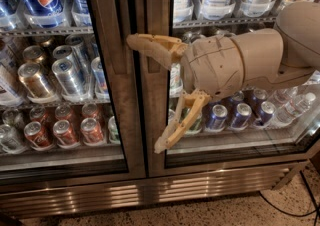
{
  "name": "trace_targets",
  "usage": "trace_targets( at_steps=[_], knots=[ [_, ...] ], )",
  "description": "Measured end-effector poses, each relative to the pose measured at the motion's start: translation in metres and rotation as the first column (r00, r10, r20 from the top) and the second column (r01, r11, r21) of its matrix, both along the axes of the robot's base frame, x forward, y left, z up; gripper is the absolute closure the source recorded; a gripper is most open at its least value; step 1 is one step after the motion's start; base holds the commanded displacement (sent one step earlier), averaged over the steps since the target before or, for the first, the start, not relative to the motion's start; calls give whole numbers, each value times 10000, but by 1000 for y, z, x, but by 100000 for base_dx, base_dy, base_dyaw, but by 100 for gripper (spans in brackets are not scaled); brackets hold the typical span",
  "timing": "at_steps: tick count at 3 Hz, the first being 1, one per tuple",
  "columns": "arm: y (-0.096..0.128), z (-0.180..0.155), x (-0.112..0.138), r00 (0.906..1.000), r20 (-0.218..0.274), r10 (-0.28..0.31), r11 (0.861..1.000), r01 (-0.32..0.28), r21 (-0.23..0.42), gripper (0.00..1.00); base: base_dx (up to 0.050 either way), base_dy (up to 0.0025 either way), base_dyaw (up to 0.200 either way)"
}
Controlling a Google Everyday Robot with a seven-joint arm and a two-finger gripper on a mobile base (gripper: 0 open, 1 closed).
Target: Open left fridge door
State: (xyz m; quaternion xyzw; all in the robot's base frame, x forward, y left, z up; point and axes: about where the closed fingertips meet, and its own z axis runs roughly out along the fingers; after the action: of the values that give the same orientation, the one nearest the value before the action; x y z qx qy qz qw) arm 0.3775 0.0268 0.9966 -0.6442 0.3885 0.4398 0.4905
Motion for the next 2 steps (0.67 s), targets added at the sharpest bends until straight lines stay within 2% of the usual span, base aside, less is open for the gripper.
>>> trace_targets(
  at_steps=[1, 2],
  knots=[
    [0, 0, 0, 10000, 0, 0, 10000, 0, 1, 0, 0, 0, 0],
    [1, 0, -1, 9991, 226, -367, 9985, 358, 414, 0, 0, 0, 0]
  ],
)
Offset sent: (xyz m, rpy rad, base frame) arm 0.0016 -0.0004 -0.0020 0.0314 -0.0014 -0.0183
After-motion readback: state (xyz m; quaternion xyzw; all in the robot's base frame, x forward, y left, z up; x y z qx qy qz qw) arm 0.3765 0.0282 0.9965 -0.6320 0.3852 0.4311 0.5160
